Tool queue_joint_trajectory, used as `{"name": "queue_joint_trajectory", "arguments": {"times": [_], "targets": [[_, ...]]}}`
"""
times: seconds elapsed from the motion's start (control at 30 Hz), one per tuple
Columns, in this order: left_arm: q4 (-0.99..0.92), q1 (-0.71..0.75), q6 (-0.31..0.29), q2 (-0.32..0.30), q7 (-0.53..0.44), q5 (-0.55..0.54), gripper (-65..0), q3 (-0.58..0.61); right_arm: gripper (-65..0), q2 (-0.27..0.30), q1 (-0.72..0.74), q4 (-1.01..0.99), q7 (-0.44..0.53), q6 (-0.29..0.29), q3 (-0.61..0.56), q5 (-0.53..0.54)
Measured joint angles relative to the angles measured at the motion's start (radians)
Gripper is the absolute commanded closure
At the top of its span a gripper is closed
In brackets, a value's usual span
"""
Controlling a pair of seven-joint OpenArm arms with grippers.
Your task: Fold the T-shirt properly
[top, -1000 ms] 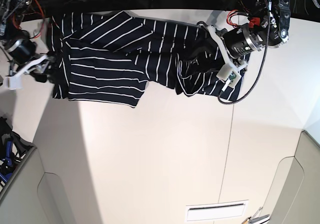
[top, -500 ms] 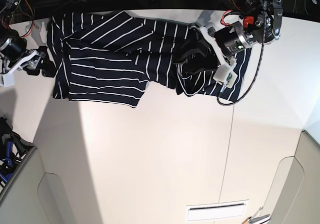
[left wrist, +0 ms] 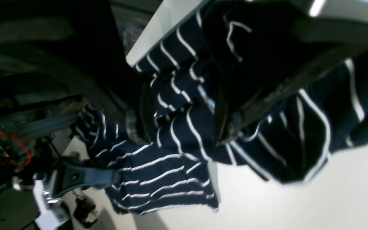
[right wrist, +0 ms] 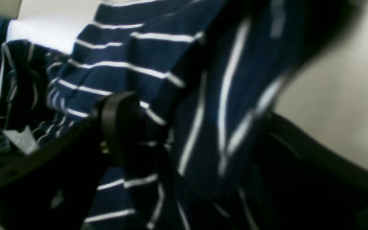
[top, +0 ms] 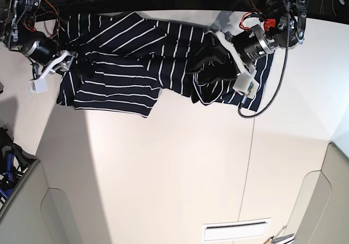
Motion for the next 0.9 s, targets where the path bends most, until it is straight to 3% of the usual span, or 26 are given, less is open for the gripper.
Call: {"name": "queue_joint_trajectory", "arguments": {"times": [0.23,0.3,0.43,0.47,0.77,0.9], "targets": [[0.088,0.000,0.000,0.000,0.010,-0.004,-32.6,-0.025,-43.2,0.000,0.000,0.001,0.000,0.000,-0.010,-0.010],[0.109,0.000,0.000,0.000,0.012,-0.003,-32.6,-0.032,-32.6,0.000,0.000,0.001,0.002,0.000,-0.010,-0.033],[0.124,0.000,0.000,0.000,0.013,0.002,-32.6,-0.087,-1.9,0.000,0.000,-0.001,-0.012,-0.005,-0.011,-0.058],[0.124,0.000,0.000,0.000,0.017,0.016,-32.6,-0.110,0.0,-0.002,-0.003,-0.002,-0.008,-0.004,-0.011,-0.054],[0.124,0.000,0.000,-0.026,0.044,0.053,-32.6,-0.345,0.0,0.002,0.047,-0.004,-0.034,0.002,0.037,-0.116],[0.114,0.026,0.000,-0.039,0.077,0.051,-32.6,-0.391,0.0,0.056,0.087,-0.009,-0.045,-0.016,0.076,-0.142]]}}
